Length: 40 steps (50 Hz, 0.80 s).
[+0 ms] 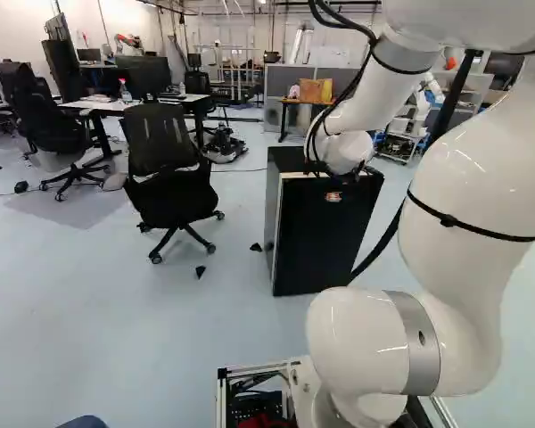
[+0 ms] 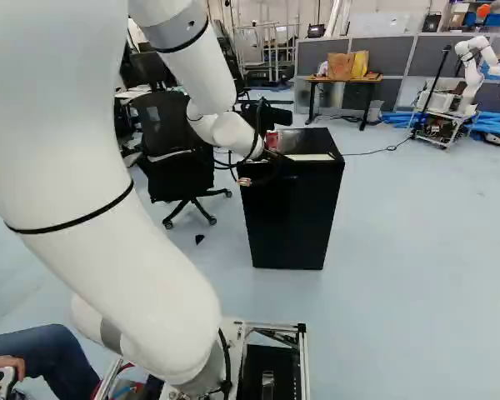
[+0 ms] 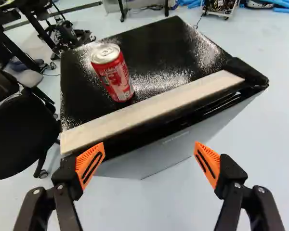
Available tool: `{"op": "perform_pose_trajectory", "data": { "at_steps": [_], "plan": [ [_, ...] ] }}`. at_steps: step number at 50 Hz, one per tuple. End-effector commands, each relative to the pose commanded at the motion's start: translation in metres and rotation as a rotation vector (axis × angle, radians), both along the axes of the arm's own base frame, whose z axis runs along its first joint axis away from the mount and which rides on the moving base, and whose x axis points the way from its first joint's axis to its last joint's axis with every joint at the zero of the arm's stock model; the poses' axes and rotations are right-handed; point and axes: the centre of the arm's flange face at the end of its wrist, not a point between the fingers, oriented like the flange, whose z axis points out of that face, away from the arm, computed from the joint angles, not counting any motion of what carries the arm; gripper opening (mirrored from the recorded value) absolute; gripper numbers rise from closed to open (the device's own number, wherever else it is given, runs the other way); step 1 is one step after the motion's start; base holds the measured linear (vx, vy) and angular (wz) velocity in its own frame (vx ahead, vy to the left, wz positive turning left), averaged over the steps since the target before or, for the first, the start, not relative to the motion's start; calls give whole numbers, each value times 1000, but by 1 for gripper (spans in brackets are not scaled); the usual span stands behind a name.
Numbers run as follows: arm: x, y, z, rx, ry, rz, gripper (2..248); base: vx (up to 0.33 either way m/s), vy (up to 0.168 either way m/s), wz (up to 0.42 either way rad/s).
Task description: Grab a drink from the fridge
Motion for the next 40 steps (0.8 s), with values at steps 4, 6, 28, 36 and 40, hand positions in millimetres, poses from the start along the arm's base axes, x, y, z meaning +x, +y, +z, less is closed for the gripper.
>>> {"op": "perform_pose_trajectory", "data": {
  "at_steps": [4,6,28,36,40],
  "plan": [
    [2,-1,2,-17,-37,-1,247,0,0,0],
    [3,-2,3,-26,-54,-1,247,0,0,0],
    [17,-5,-1,-117,-220,18,247,0,0,0],
    [21,-5,-3,-153,-275,42,247,0,0,0],
    [23,-5,-4,-169,-298,58,247,0,0,0]
  ]
}}
